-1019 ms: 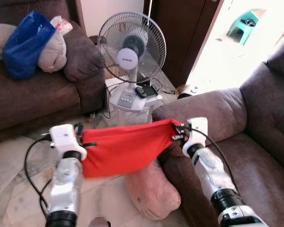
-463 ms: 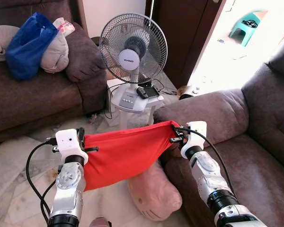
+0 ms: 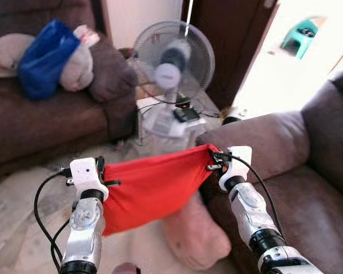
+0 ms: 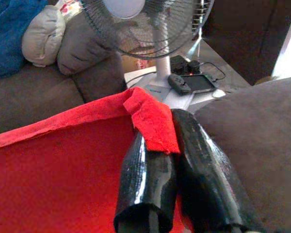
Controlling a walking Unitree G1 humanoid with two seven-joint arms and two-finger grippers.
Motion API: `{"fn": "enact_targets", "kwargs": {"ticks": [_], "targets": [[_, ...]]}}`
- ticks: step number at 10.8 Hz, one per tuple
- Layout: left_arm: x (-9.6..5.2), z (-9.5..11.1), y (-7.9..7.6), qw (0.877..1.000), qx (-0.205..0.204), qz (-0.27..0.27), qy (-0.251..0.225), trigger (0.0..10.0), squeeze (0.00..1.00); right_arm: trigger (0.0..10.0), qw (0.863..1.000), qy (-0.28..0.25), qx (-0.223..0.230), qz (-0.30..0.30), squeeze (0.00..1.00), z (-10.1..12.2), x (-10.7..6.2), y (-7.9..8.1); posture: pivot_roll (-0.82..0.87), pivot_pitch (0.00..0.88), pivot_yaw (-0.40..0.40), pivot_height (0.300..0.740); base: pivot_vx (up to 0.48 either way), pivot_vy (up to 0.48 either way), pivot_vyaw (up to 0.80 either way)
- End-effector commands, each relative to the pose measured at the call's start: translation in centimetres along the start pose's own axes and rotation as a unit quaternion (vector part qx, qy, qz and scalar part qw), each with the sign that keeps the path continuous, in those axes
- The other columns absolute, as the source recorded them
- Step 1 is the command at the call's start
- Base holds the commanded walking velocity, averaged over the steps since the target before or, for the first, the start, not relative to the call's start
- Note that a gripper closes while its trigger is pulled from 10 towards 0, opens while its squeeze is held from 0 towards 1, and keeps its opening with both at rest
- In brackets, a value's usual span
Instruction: Move the pillow to the sofa from floor
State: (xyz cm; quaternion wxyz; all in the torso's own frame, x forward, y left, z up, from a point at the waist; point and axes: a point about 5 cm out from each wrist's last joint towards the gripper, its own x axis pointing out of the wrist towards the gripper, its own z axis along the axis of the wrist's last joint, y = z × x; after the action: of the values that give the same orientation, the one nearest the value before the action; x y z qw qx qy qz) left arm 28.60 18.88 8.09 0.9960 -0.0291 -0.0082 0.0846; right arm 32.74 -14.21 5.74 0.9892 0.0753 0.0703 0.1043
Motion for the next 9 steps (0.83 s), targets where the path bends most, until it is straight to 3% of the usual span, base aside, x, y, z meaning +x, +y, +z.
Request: {"fn": "enact_targets", "kwargs": {"ticks": [1, 6, 8, 9], "targets": [[0.19, 0.89, 0.77, 0.999, 0.006, 0.02, -0.027, 10.0, 0.0, 10.0, 0.999, -0.038, -0.001, -0.032, 0.0, 1.65, 0.18, -1.51, 0.14, 0.039, -0.097, 0.74, 0.0, 0.311, 0.0], [0.29, 1.05, 0.95, 0.999, 0.002, 0.028, -0.031, 10.0, 0.0, 10.0, 0.999, -0.033, -0.004, -0.03, 0.0, 1.76, 0.52, -1.38, 0.14, 0.049, -0.104, 0.74, 0.0, 0.316, 0.0], [0.27, 1.08, 0.9, 0.999, 0.001, 0.028, -0.031, 10.0, 0.0, 10.0, 0.999, -0.032, 0.0, -0.027, 0.0, 1.82, 0.64, -1.24, 0.14, 0.051, -0.105, 0.74, 0.0, 0.322, -0.8], [0.27, 1.09, 0.9, 0.999, 0.001, 0.028, -0.032, 10.0, 0.0, 10.0, 0.999, -0.034, -0.003, -0.03, 0.0, 1.85, 0.61, -1.33, 0.14, 0.053, -0.106, 0.74, 0.0, 0.326, 0.0]]}}
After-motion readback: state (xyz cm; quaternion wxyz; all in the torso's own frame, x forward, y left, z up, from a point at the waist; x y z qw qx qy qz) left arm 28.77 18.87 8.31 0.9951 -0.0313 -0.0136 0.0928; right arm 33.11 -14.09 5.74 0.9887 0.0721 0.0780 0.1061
